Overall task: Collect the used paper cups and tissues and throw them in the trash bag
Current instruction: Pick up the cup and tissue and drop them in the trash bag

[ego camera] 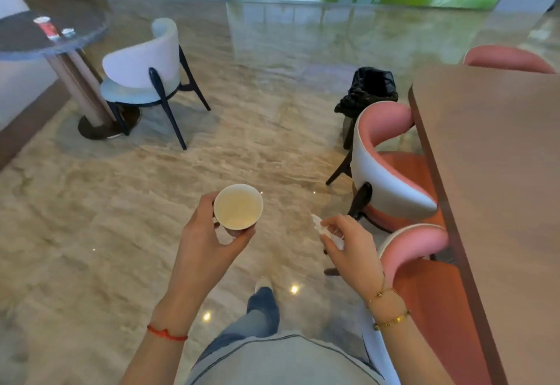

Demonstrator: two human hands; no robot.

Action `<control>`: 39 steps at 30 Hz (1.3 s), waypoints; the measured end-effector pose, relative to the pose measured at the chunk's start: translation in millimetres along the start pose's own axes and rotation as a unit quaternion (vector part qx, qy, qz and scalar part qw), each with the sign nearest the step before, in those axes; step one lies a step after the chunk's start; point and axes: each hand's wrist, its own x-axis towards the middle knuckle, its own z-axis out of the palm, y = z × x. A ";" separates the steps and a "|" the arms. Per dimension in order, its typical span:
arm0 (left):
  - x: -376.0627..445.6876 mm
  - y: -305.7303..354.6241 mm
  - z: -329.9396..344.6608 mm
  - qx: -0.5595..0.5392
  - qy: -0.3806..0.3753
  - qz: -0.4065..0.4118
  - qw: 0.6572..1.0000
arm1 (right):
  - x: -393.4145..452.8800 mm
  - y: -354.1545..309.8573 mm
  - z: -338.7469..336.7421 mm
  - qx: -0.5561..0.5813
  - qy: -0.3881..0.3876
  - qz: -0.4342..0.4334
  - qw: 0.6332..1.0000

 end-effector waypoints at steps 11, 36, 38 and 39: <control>270.8 -14.7 30.4 0.005 -0.073 0.064 0.995 | 235.8 -2.9 14.4 0.012 0.057 0.041 0.997; 778.6 17.5 266.1 -0.016 -0.162 0.105 0.981 | 730.1 171.4 -49.3 -0.004 0.100 0.104 0.990; 812.9 21.7 290.9 -0.022 -0.180 0.109 0.977 | 757.8 187.9 -55.4 -0.005 0.113 0.111 0.987; 830.4 23.3 303.7 -0.027 -0.188 0.111 0.976 | 771.5 196.7 -57.7 -0.008 0.123 0.113 0.986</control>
